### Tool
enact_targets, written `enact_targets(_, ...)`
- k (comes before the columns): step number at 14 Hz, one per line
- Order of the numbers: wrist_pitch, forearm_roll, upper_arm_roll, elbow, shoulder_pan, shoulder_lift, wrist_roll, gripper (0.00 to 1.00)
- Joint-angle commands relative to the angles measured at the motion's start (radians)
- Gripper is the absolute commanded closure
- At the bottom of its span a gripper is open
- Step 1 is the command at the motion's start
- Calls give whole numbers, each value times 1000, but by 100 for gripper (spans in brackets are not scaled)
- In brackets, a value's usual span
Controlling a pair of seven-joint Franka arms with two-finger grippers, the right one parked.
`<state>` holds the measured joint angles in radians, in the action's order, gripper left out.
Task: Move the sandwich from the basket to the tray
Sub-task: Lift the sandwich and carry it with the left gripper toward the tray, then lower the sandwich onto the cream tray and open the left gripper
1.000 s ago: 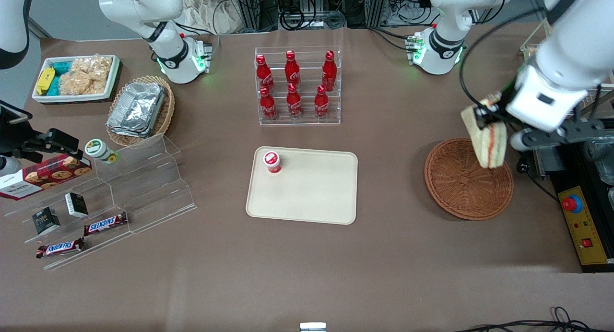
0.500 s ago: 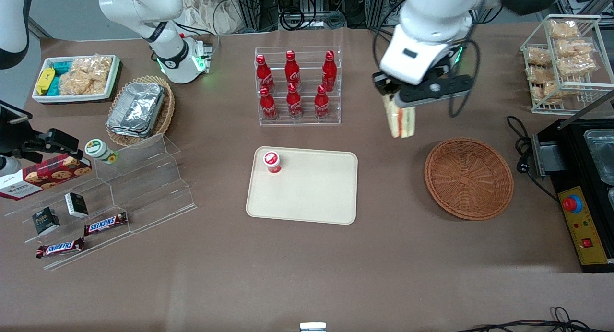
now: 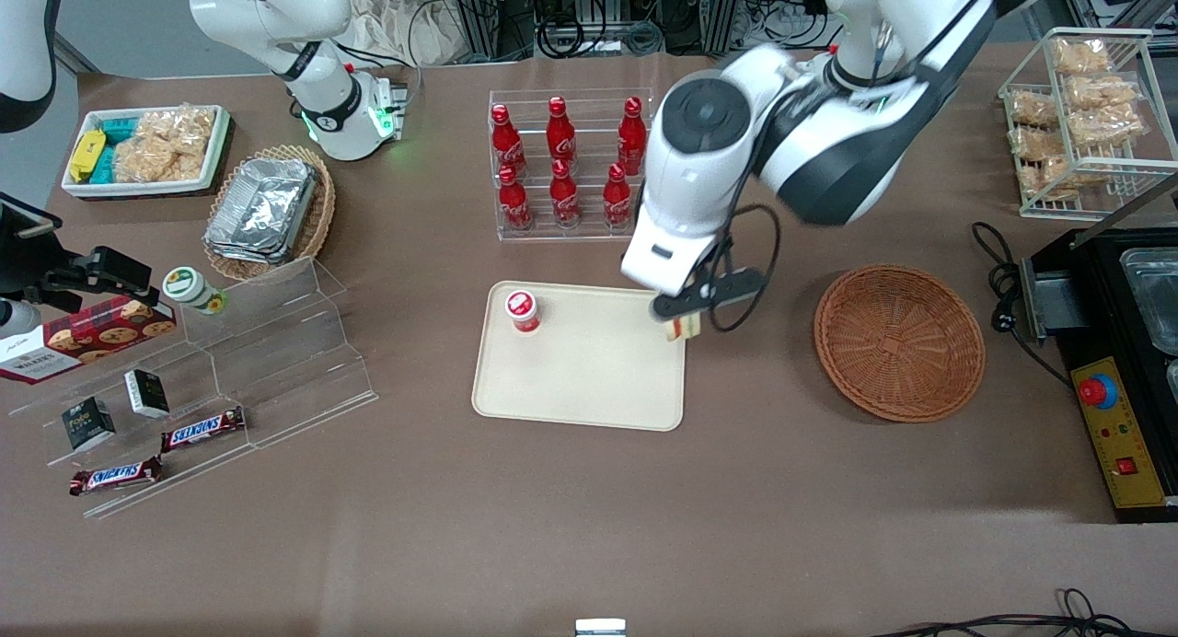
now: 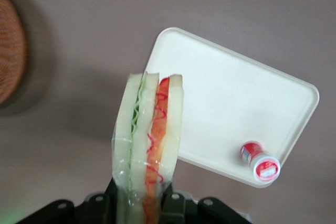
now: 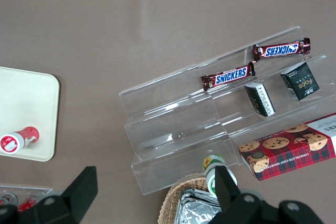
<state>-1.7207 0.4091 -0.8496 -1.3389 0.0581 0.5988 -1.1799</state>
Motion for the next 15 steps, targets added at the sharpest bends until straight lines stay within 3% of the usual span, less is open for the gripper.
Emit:
enact_targets(1, -75, 63, -17, -6, -6, 128, -29, 65)
enact_targets(8, -194, 163, 23, -34, -6, 326, -17, 65)
enact_targets(13, -241, 185, 52, -32, -6, 369, -14, 65)
enact_targets(15, -258, 189, 53, -32, -6, 375, -15, 57)
